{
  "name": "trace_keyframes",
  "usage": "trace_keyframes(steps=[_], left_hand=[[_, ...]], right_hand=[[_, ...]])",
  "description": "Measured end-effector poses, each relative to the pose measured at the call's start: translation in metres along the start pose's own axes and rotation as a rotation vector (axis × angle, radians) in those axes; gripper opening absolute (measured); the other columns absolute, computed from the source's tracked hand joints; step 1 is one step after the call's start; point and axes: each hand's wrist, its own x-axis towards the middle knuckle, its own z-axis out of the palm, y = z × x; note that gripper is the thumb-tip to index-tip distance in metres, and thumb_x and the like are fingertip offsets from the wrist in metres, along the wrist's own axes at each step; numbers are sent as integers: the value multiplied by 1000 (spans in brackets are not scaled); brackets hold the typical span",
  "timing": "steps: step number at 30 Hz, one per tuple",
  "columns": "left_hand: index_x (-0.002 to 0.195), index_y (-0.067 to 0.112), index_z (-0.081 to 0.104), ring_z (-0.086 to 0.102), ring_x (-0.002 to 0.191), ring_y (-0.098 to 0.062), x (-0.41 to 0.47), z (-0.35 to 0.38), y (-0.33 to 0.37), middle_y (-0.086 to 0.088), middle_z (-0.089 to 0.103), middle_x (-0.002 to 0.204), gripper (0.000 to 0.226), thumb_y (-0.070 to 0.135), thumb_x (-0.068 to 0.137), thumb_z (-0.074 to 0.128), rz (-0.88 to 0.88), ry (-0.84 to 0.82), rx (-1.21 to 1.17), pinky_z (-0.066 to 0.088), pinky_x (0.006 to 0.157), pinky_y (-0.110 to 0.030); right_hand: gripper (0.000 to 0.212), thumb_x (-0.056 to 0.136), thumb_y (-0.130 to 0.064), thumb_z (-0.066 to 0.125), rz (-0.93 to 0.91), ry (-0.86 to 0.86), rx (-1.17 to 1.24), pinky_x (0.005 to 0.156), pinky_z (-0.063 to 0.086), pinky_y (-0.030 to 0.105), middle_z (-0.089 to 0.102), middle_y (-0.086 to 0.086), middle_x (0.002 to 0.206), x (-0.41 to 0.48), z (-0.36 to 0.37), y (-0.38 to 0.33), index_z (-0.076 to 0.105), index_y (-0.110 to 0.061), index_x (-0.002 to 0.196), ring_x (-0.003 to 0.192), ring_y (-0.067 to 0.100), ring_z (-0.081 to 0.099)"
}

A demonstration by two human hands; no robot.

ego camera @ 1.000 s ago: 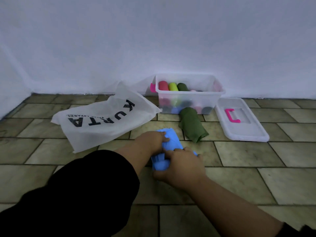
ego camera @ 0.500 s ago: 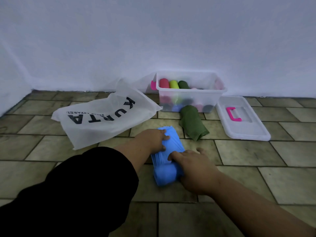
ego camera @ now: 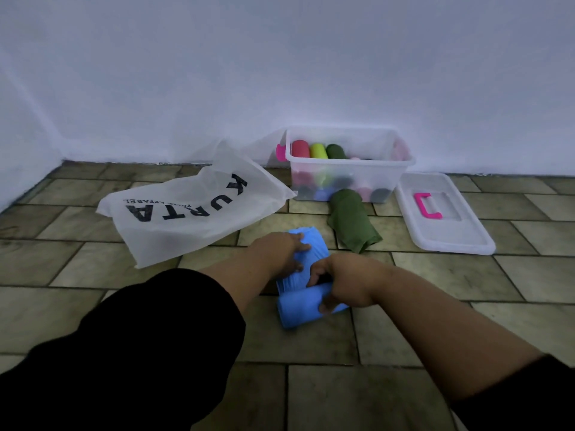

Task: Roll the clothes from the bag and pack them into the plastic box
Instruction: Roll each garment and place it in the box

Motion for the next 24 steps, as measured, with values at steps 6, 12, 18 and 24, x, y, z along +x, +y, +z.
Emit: trace_keyframes(steps=[6,12,18,24], left_hand=[[131,20,50,39,131,-15,-33,-4,4,2,41,145,47,22,86,62,66,429,-329,30,102,-25],[111,27,51,52,97,-12,-69,-27,26,5,55,116,40,41,78,69,-1,-20,-354,43,77,-27],[107,29,51,52,92,-11,-78,-16,26,5,57,115,26,33,85,64,-45,-29,-414,40,74,-25],[108,30,54,54,101,-15,-72,-19,23,4,59,119,19,34,90,56,-82,-58,-396,44,86,-30]], right_hand=[[37,76,-28,75,7,-27,70,98,43,33,57,0,118,8,-1,6,67,-27,112,109,18,54],[43,78,-35,74,10,-20,100,98,42,30,60,-5,115,9,-1,12,64,-26,119,110,15,55],[38,75,-48,71,-11,278,35,88,40,29,58,-11,108,-5,16,26,53,-31,105,95,8,53],[27,89,-24,58,37,401,118,87,42,27,57,-6,111,-12,18,41,62,-28,115,101,14,55]])
